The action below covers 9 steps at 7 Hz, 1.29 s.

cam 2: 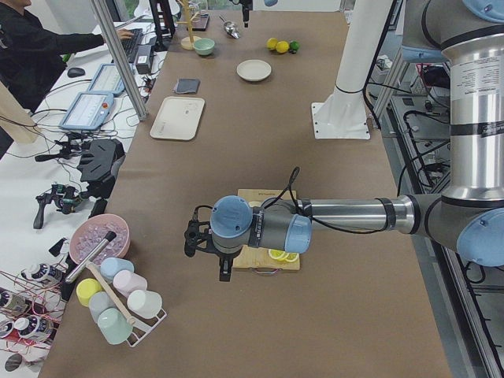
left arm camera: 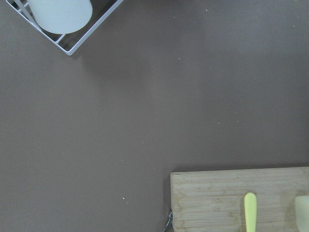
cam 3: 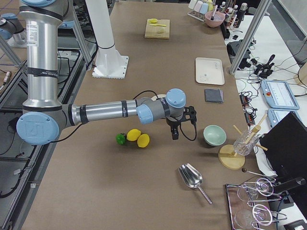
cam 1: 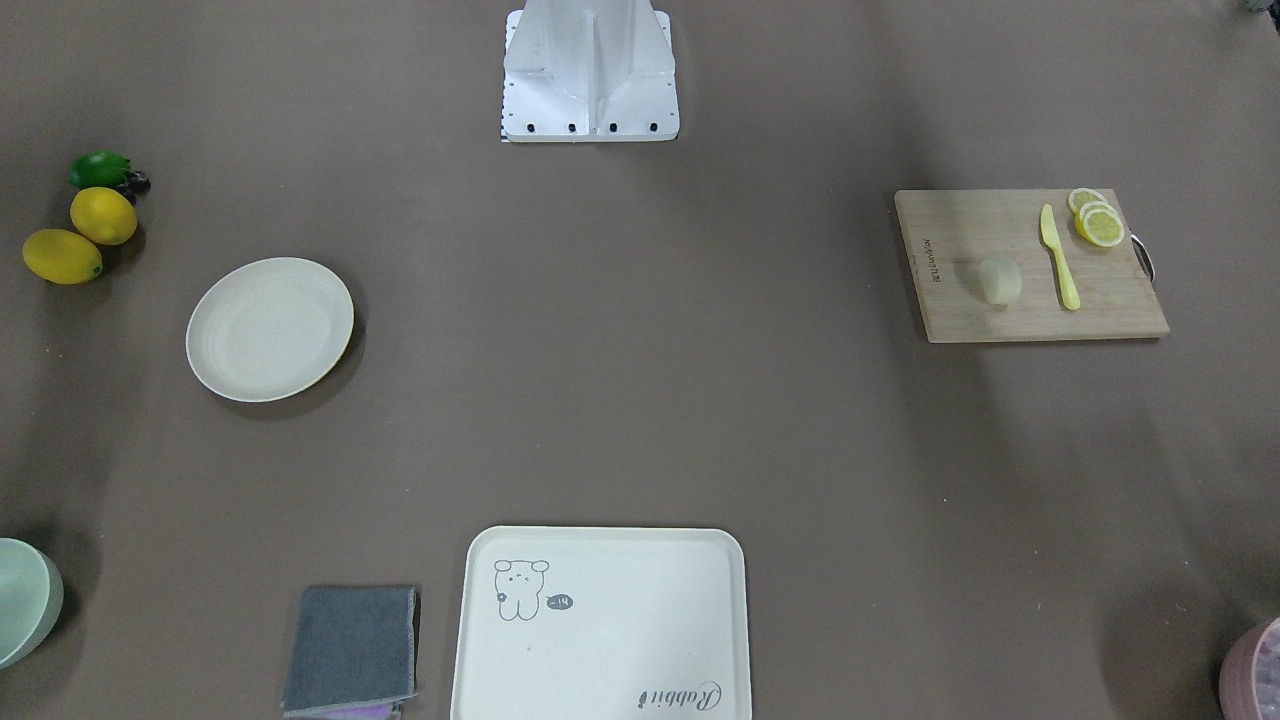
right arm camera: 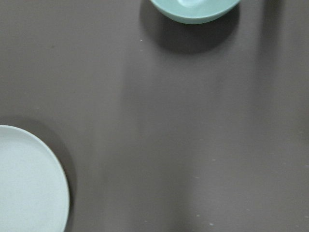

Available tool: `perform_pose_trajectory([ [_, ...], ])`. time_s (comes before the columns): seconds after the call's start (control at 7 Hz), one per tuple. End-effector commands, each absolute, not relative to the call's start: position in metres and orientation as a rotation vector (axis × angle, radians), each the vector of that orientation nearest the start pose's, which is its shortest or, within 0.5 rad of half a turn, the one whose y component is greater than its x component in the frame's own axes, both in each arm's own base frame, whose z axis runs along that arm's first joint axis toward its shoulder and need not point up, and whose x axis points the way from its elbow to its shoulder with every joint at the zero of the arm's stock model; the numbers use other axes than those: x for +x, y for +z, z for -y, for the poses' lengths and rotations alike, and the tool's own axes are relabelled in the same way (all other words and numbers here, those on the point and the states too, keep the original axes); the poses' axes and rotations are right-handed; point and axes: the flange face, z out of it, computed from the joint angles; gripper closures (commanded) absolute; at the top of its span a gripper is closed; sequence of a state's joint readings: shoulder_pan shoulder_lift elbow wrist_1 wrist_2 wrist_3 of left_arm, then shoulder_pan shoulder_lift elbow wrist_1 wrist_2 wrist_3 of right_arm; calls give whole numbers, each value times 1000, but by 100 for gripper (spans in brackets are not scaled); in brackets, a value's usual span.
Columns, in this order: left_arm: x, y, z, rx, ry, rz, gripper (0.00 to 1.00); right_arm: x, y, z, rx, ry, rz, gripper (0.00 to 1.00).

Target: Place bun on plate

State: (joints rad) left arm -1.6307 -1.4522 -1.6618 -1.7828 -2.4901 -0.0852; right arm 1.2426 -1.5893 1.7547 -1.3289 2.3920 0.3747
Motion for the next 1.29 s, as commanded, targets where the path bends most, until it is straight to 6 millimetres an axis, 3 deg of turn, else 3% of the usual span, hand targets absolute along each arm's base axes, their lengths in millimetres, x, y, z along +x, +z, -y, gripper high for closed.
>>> perform_pose_trajectory([
  [0.0,-76,630,453,212,-24,-910,2,-204,514,479,52,-111,910,11],
  [0.14,-66,627,459,201,-8,-911,2,-232,510,469,51,-119,923,19],
  [0.29,-52,621,467,173,-37,-919,2,-246,526,465,34,-133,895,29],
  [0.57,-47,618,472,166,-39,-920,2,-255,542,465,17,-134,865,33],
  [1.0,-46,614,474,171,-37,-920,2,-272,540,478,10,-141,868,34],
  [1.14,-47,613,475,175,-35,-920,2,-273,544,478,4,-139,863,42],
])
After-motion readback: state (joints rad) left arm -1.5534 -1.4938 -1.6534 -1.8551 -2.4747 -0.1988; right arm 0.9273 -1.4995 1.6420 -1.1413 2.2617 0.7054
